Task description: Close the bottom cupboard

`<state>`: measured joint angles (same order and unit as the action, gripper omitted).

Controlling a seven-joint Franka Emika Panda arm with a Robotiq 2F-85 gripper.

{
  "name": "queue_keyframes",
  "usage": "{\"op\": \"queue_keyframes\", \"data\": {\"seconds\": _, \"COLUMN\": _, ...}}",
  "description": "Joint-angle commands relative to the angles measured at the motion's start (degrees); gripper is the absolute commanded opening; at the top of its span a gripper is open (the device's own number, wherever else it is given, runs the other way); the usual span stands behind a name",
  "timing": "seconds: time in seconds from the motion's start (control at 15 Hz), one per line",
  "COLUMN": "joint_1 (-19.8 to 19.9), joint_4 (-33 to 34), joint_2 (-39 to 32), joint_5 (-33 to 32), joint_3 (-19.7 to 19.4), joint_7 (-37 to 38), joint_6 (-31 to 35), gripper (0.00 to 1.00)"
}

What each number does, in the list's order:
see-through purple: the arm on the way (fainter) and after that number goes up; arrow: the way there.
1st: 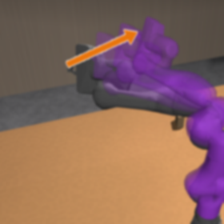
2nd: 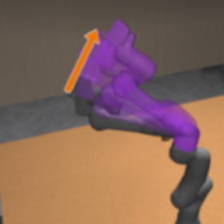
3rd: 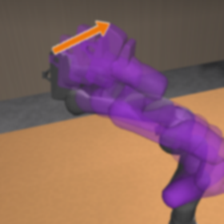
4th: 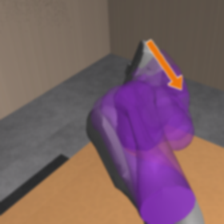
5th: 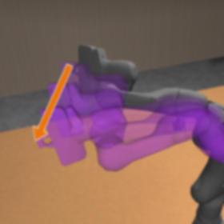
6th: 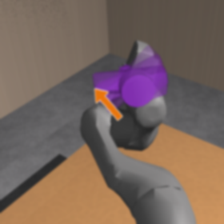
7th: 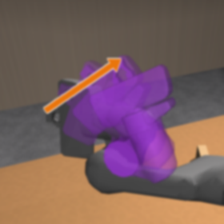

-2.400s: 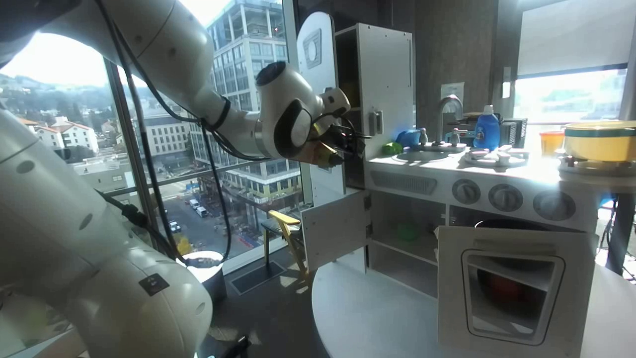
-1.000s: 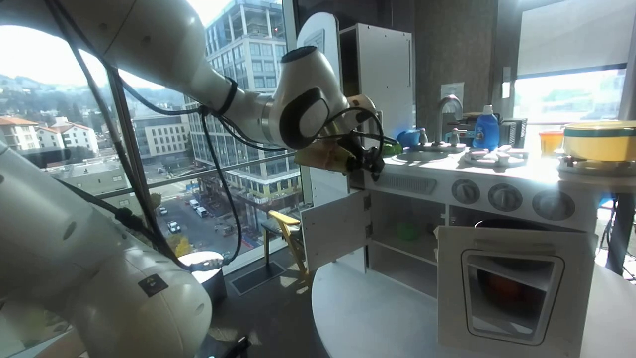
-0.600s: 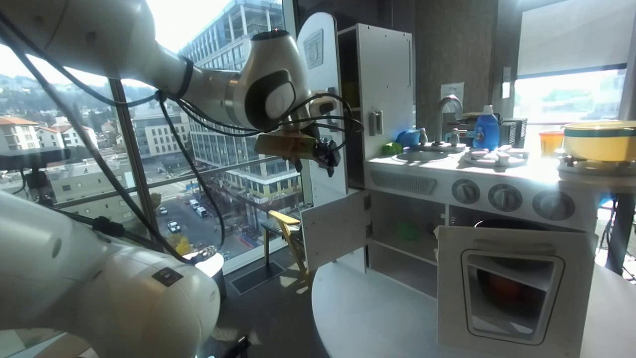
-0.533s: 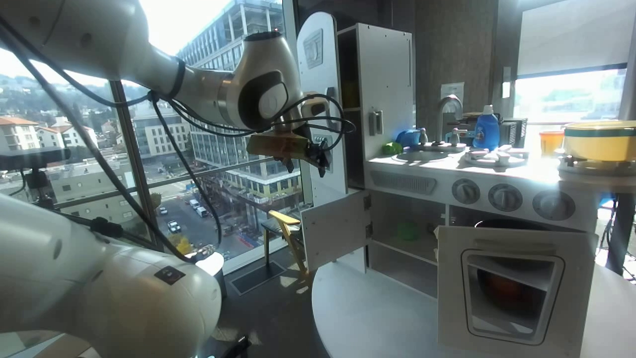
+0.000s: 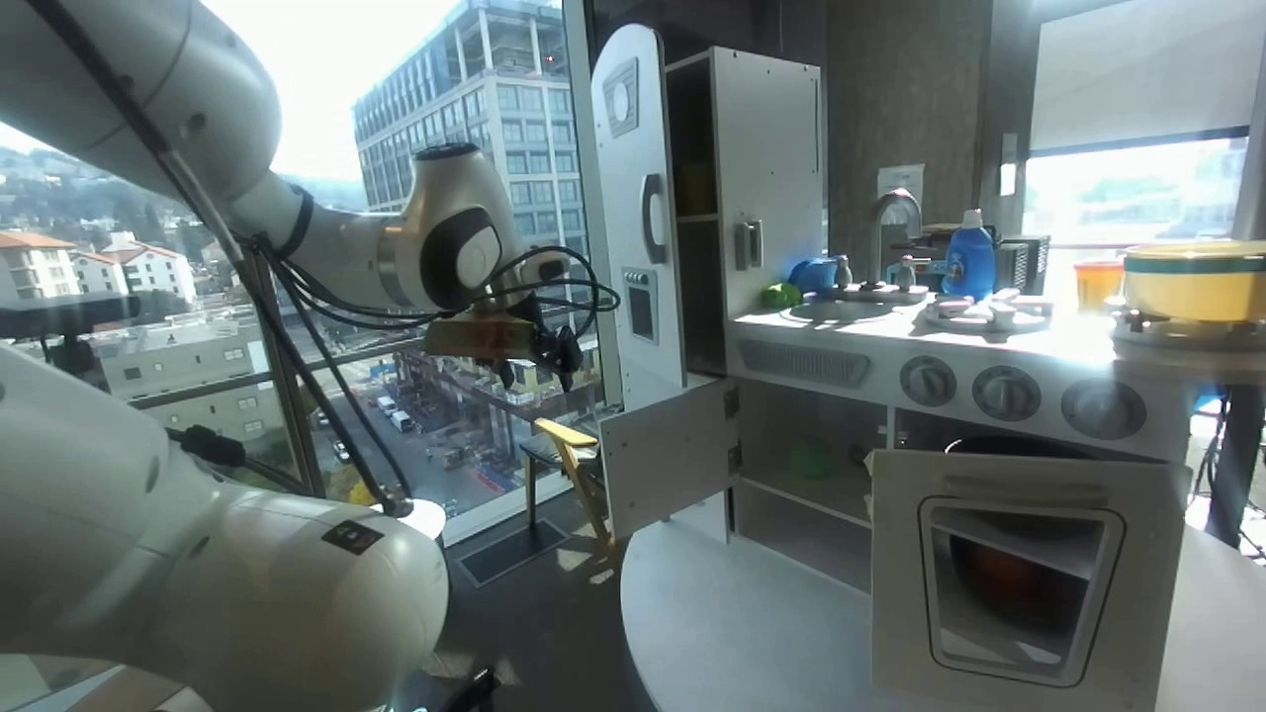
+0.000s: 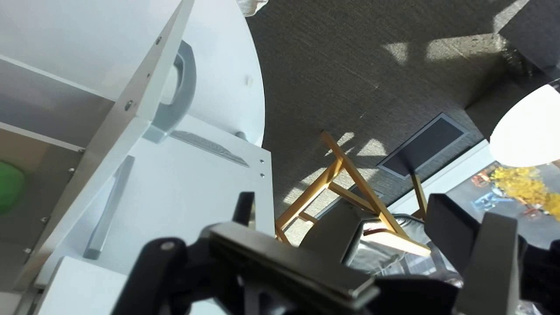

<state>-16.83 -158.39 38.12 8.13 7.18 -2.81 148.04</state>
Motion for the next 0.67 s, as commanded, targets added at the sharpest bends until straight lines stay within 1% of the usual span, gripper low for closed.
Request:
{"op": "queue_keyframes", "data": {"seconds": 0.0, "joint_1": 1.85, "joint_4": 0.05, "joint_2": -6.13, "joint_5": -1.66, "joint_3": 4.02, "joint_7": 4.63, "joint_6": 7.23, "gripper": 1.00}}
{"op": "queue_keyframes", "data": {"seconds": 0.13, "joint_1": 4.20, "joint_4": 0.00, "joint_2": -9.51, "joint_5": -4.06, "joint_3": 6.23, "joint_7": 7.20, "joint_6": 10.50, "gripper": 1.00}}
{"op": "queue_keyframes", "data": {"seconds": 0.27, "joint_1": 7.67, "joint_4": -0.07, "joint_2": -12.47, "joint_5": -7.45, "joint_3": 8.21, "joint_7": 10.34, "joint_6": 13.99, "gripper": 1.00}}
{"op": "queue_keyframes", "data": {"seconds": 0.47, "joint_1": 14.83, "joint_4": 0.03, "joint_2": -15.09, "joint_5": -13.90, "joint_3": 10.57, "joint_7": 14.90, "joint_6": 17.93, "gripper": 1.00}}
{"op": "queue_keyframes", "data": {"seconds": 0.6, "joint_1": 19.90, "joint_4": -0.04, "joint_2": -15.03, "joint_5": -18.63, "joint_3": 12.03, "joint_7": 17.21, "joint_6": 17.94, "gripper": 1.00}}
